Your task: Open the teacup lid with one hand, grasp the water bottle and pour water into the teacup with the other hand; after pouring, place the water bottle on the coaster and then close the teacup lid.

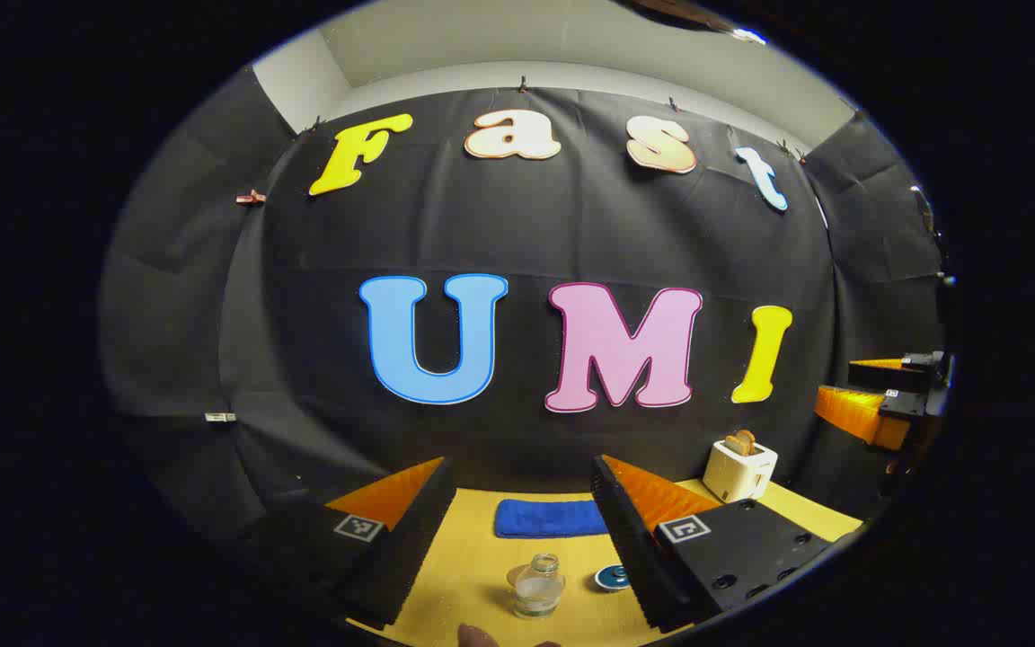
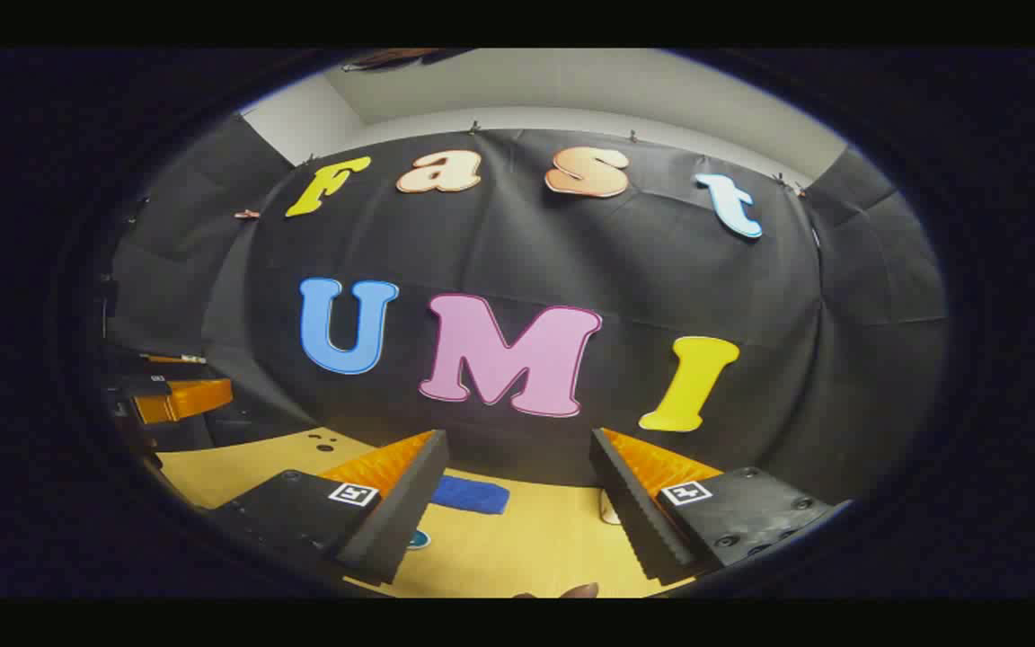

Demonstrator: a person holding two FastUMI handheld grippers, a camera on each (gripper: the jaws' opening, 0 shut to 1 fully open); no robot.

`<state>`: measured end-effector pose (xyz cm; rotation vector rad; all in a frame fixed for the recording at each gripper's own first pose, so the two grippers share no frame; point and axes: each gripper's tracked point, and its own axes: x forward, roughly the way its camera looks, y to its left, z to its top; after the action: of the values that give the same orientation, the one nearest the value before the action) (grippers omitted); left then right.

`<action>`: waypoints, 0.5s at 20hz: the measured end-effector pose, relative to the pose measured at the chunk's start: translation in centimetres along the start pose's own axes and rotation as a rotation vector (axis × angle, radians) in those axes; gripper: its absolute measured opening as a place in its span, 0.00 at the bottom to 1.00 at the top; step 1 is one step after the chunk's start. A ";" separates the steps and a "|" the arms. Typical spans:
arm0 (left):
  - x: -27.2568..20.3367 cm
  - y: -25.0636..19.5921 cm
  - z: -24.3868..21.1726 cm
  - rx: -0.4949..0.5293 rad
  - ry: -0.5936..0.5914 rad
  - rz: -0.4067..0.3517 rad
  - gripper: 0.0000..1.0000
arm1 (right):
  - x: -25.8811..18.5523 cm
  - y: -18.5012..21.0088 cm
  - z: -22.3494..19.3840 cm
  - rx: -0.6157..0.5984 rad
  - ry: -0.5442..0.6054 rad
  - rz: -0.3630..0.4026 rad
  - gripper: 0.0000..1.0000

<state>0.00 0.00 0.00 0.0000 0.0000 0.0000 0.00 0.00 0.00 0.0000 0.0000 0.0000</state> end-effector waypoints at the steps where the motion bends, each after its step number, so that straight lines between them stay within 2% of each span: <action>1: 0.0 0.1 -0.1 0.001 0.002 -0.006 0.95 | 0.1 0.4 0.2 -0.003 -0.002 0.003 0.98; 10: 0.9 1.4 -0.4 0.000 -0.001 -0.042 0.95 | 0.5 3.2 1.0 -0.034 -0.007 0.009 0.96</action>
<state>0.91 1.39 -0.45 -0.0002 -0.0007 -0.0416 0.50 3.24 1.00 -0.0342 -0.0074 0.0095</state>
